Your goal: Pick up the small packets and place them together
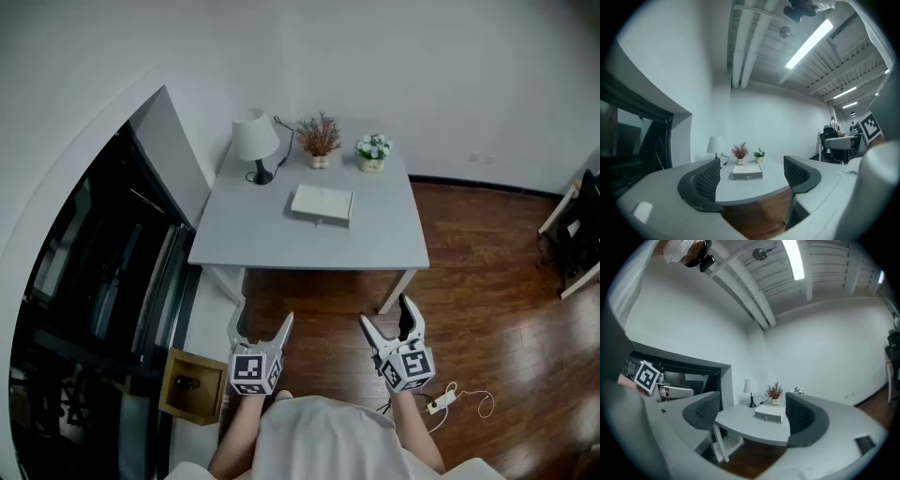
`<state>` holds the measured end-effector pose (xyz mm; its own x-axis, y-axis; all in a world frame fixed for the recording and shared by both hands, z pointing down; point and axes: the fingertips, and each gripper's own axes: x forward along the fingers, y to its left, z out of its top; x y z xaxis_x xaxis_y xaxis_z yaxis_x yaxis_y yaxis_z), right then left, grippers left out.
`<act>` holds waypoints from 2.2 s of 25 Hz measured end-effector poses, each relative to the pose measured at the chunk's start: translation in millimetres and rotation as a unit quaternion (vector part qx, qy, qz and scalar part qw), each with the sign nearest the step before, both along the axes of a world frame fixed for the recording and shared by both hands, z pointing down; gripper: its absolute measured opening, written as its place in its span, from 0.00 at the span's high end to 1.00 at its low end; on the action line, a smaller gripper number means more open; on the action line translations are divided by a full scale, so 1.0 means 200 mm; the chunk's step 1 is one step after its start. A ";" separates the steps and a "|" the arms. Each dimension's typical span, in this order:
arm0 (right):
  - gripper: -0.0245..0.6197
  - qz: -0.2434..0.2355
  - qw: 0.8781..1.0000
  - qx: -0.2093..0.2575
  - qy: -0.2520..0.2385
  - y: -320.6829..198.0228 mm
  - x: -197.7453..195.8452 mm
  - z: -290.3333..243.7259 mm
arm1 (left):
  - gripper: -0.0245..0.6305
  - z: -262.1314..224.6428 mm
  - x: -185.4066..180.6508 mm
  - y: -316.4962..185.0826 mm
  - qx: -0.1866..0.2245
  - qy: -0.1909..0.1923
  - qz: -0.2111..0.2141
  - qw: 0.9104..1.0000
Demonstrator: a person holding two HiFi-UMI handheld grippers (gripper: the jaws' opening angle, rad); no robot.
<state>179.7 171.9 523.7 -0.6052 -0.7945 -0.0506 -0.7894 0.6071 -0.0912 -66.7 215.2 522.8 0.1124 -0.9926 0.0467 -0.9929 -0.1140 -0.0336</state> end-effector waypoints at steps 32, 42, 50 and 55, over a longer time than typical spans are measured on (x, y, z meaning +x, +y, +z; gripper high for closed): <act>0.29 0.031 0.996 -0.080 -0.006 -1.30 -0.89 0.06 | 0.34 0.13 -0.52 -1.49 -0.032 0.038 0.160 0.986; 0.29 -0.009 0.997 -0.070 -0.025 -1.56 -0.80 0.03 | 0.34 0.14 -0.55 -1.73 -0.034 0.030 0.119 0.992; 0.29 0.000 0.997 -0.059 -0.046 -1.73 -0.59 -0.01 | 0.34 0.26 -0.35 -1.78 -0.073 0.059 0.111 0.989; 0.29 -0.006 0.997 -0.062 -0.046 -1.73 -0.53 0.03 | 0.38 0.45 -0.20 -1.81 -0.109 0.026 0.133 0.985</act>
<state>73.7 -174.3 529.9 -0.6114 -0.7913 -0.0086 -0.7674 0.5955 -0.2378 -106.4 -146.5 612.6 0.3741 -0.8948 0.2437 -0.9270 -0.3684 0.0706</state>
